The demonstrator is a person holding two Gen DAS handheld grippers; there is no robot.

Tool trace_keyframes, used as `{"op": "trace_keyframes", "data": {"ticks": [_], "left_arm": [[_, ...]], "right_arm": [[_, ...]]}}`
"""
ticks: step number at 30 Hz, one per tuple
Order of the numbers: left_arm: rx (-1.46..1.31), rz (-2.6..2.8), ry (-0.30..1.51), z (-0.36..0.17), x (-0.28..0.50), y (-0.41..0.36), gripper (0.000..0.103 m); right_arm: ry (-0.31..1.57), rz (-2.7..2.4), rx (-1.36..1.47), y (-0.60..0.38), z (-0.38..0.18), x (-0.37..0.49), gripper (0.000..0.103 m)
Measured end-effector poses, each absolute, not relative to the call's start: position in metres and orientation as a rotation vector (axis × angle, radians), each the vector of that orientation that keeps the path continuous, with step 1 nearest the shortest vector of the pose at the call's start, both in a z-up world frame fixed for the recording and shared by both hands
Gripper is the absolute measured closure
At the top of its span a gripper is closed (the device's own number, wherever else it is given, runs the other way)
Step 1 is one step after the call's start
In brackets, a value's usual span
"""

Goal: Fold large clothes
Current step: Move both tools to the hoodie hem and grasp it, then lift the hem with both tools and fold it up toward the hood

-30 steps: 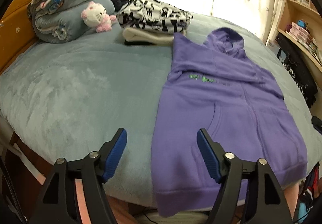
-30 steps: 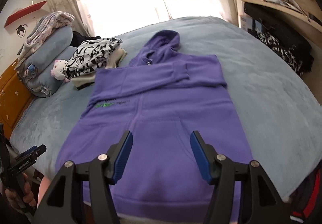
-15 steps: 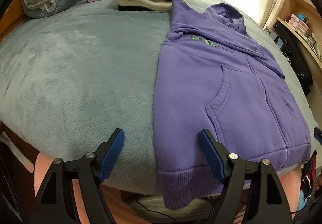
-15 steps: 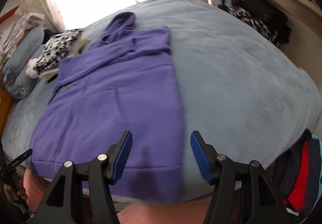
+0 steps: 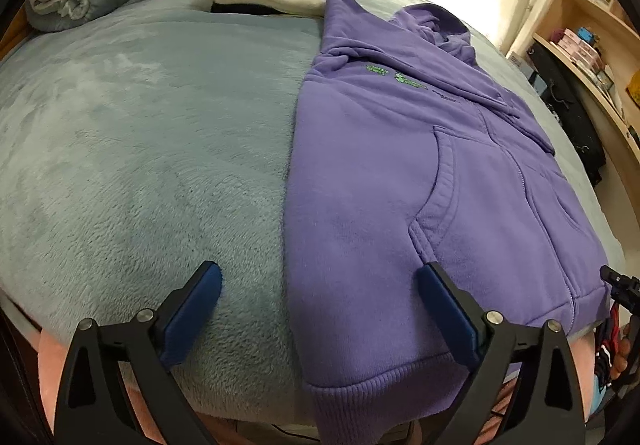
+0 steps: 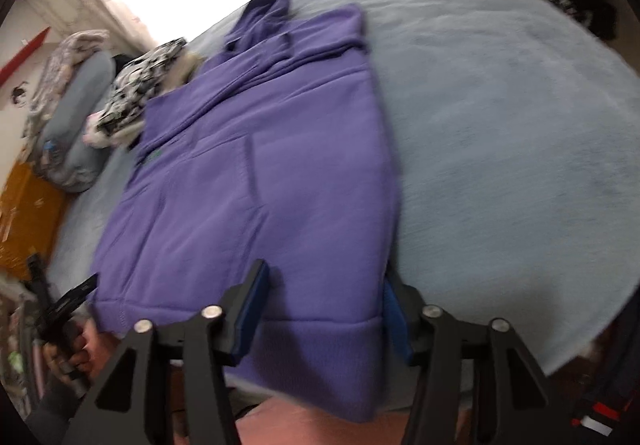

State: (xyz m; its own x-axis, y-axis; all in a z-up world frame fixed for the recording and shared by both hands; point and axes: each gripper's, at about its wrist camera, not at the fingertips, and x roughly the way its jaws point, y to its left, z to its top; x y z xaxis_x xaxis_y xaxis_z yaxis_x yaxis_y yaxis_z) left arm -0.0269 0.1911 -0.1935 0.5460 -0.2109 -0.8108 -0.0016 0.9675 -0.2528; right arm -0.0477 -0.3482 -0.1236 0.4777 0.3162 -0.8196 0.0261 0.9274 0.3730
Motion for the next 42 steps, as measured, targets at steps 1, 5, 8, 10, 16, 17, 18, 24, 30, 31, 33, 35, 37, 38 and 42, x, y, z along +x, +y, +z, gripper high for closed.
{"op": "trace_keyframes", "data": {"ticks": [1,5,8,10,16,17,18,24,30,31,33,35,37,38,42], "left_arm": [[-0.246,-0.139,0.989,-0.195,-0.026,0.193,0.006],[-0.283,-0.177,0.998,-0.197,-0.023,0.198,0.006],[-0.268,-0.19,1.02,-0.192,-0.021,0.193,0.018],[-0.266,-0.229,1.035,-0.187,-0.022,0.19,0.032],[-0.289,-0.253,1.081,-0.193,-0.018,0.188,0.037],[-0.285,-0.248,1.088,-0.194,-0.017,0.186,0.036],[-0.278,-0.238,1.095,-0.195,-0.015,0.184,0.036],[-0.316,-0.256,1.135,-0.185,-0.014,0.173,0.092],[-0.374,-0.206,1.098,-0.155,-0.027,0.17,0.096],[-0.388,-0.216,1.086,-0.148,-0.032,0.172,0.096],[-0.386,-0.243,1.06,-0.131,-0.042,0.17,0.096],[-0.362,-0.263,1.045,-0.117,-0.051,0.166,0.096],[-0.325,-0.279,1.037,-0.104,-0.063,0.16,0.096],[-0.317,-0.289,1.039,-0.099,-0.068,0.158,0.096],[-0.318,-0.335,1.052,-0.084,-0.086,0.164,0.096]], "right_arm": [[1.064,0.193,0.356,-0.346,-0.125,-0.048,0.05],[1.065,0.211,0.411,-0.35,-0.129,-0.043,0.058],[1.077,0.215,0.432,-0.349,-0.13,-0.041,0.074],[1.078,0.218,0.424,-0.346,-0.129,-0.04,0.078],[1.087,0.22,0.401,-0.34,-0.129,-0.036,0.082],[1.092,0.214,0.405,-0.34,-0.13,-0.035,0.082],[1.092,0.21,0.404,-0.34,-0.129,-0.034,0.083],[1.081,0.187,0.324,-0.328,-0.115,-0.037,0.087],[0.995,0.201,0.27,-0.323,-0.074,-0.054,0.088],[0.981,0.206,0.257,-0.322,-0.068,-0.058,0.088],[0.967,0.216,0.236,-0.32,-0.056,-0.066,0.088],[0.961,0.224,0.211,-0.317,-0.047,-0.071,0.088],[0.967,0.23,0.174,-0.315,-0.036,-0.081,0.088],[0.971,0.233,0.161,-0.314,-0.032,-0.086,0.088],[0.972,0.248,0.145,-0.319,-0.012,-0.104,0.088]]}}
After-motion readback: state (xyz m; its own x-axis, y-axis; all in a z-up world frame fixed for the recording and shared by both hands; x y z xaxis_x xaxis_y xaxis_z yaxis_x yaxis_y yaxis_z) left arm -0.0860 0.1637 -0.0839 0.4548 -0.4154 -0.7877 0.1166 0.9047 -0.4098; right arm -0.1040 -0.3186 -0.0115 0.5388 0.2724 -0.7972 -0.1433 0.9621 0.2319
